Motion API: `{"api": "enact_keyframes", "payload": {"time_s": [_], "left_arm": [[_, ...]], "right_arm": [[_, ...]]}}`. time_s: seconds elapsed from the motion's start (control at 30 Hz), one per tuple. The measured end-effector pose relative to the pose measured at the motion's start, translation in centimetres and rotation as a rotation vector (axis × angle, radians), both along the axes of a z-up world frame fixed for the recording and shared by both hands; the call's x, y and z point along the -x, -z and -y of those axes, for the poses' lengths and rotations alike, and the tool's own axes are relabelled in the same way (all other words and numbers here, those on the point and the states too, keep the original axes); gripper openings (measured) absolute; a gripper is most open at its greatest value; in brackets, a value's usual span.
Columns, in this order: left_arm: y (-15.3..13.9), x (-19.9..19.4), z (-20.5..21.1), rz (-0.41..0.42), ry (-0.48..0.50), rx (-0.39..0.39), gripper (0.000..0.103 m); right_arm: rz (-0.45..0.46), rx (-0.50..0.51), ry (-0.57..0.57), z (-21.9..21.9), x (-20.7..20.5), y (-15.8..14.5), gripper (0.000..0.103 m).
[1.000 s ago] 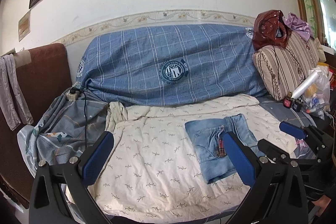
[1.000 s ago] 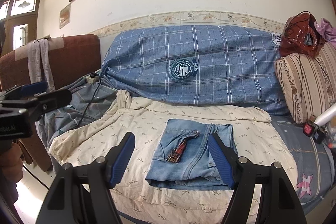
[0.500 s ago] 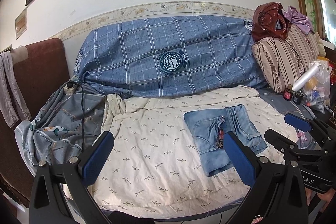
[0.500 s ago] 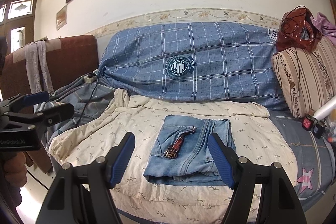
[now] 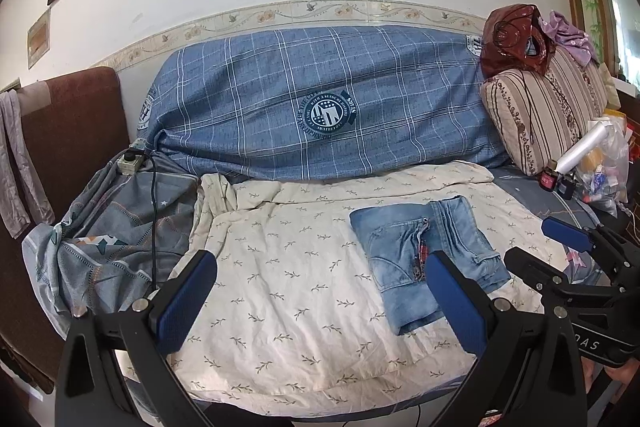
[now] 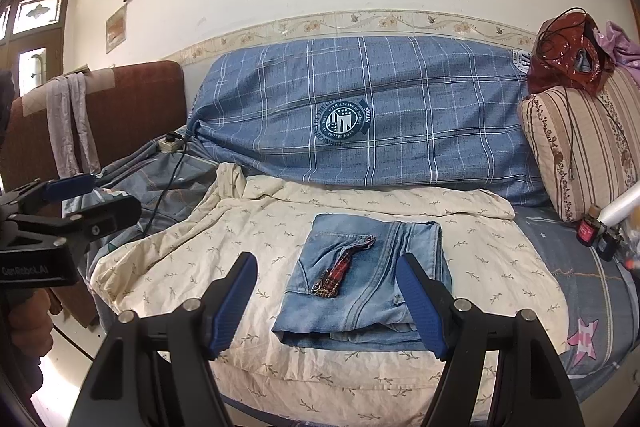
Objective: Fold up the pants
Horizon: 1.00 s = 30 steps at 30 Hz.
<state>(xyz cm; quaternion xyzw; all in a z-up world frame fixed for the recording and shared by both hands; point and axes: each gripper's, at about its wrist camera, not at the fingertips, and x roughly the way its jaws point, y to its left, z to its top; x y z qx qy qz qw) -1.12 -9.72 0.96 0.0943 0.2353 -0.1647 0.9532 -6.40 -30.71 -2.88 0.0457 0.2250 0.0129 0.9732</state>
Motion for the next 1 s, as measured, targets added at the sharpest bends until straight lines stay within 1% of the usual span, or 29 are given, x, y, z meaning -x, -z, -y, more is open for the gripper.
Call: {"api": "enact_keyframes", "payload": {"time_s": [0.27, 0.57, 0.7, 0.83, 1.0], "left_arm": [[0.6, -1.2, -0.9, -0.016, 0.003, 0.022, 0.103], [1.4, -2.9, -2.3, -0.029, 0.011, 0.046, 0.103], [2.0, -4.1, -2.7, -0.064, 0.01, 0.06, 0.103], [2.7, -5.3, -2.4, -0.105, 0.013, 0.04, 0.103], [3.1, -6.3, -2.1, -0.118, 0.003, 0.017, 0.103]], "right_arm": [[-0.028, 0.015, -0.011, -0.9, -1.5, 0.3, 0.075], [-0.056, 0.057, -0.026, -2.9, -3.5, 0.5, 0.075], [-0.072, 0.081, -0.017, -3.5, -3.8, 0.6, 0.075], [-0.091, 0.088, 0.018, -3.3, -3.6, 0.8, 0.075], [-0.1, 0.071, 0.067, -2.2, -2.7, 0.9, 0.075]]}}
